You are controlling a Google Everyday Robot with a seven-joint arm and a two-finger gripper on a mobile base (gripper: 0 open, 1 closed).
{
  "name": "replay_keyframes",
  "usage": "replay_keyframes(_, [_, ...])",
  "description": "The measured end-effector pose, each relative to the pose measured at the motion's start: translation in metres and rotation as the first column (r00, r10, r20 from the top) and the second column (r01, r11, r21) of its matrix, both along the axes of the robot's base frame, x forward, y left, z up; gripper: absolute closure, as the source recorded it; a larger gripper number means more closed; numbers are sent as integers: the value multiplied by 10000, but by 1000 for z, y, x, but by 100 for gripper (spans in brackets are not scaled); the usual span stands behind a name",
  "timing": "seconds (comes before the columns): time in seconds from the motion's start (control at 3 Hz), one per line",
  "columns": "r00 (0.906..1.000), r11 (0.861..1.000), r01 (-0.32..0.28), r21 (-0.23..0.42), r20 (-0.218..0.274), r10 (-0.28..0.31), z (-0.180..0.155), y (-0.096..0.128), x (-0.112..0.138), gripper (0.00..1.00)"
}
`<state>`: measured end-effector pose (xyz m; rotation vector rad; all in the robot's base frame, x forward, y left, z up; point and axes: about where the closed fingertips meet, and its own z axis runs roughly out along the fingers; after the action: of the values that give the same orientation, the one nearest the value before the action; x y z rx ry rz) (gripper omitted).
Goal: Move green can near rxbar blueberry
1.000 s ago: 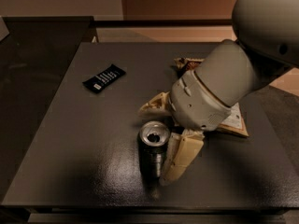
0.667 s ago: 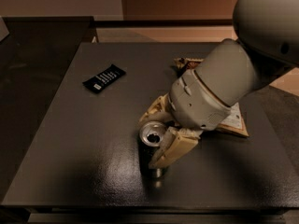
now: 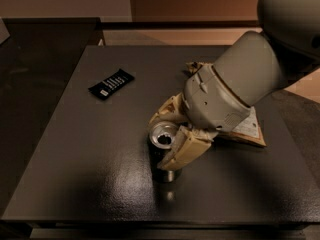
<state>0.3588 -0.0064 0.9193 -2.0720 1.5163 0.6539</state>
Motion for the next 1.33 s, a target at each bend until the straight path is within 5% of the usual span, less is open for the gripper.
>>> replay_keyframes(0.67, [9840, 9856, 1688, 56, 569, -1688, 35, 7, 57, 100])
replay_keyframes(1.33, [9455, 9463, 3232, 9, 402, -3230, 41, 26, 144, 100])
